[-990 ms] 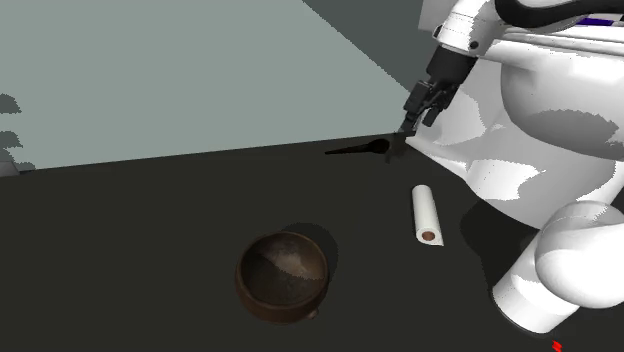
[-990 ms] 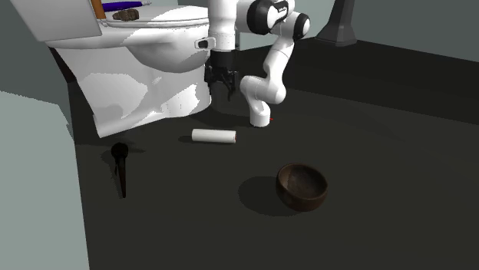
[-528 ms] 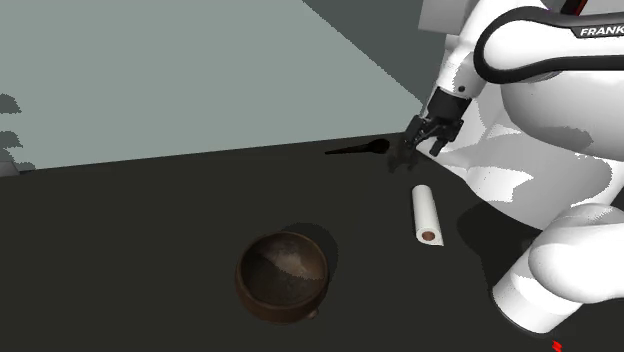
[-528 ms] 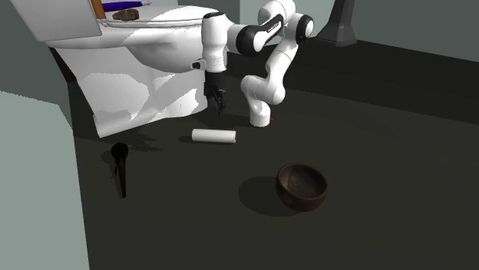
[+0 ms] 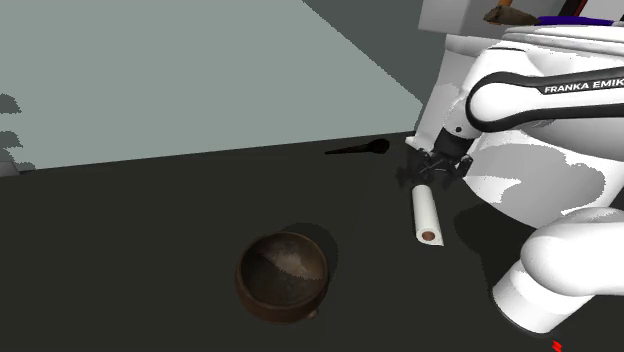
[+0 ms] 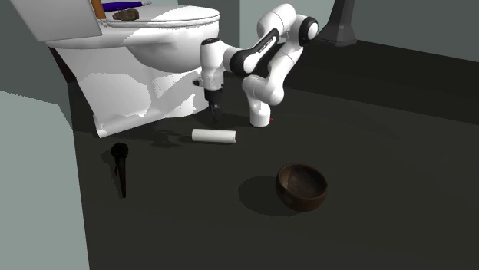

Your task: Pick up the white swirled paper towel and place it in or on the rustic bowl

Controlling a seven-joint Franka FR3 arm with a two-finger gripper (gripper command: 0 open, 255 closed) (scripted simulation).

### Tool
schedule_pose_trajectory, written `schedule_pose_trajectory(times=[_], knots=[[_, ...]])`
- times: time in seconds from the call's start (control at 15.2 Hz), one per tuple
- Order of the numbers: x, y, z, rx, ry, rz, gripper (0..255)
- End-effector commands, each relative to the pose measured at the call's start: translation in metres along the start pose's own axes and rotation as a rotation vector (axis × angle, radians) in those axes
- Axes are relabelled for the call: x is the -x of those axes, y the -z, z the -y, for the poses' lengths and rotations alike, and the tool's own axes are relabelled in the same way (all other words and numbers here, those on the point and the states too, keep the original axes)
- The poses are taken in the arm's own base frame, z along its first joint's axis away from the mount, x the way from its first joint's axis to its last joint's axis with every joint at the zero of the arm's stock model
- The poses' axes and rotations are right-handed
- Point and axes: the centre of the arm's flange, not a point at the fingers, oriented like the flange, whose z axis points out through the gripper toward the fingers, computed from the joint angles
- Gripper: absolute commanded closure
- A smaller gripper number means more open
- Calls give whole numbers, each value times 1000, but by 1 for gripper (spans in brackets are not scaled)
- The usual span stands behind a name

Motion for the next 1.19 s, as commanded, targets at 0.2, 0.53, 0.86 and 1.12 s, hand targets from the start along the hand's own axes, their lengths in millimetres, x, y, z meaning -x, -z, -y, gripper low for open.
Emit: schedule_pose_trajectory(times=[0.2, 0.53, 0.86, 1.12], knots=[[7, -45, -28, 9, -175, 20, 0], [8, -71, -28, 9, -175, 20, 0], [8, -85, -28, 9, -175, 20, 0], [8, -85, -28, 9, -175, 20, 0]])
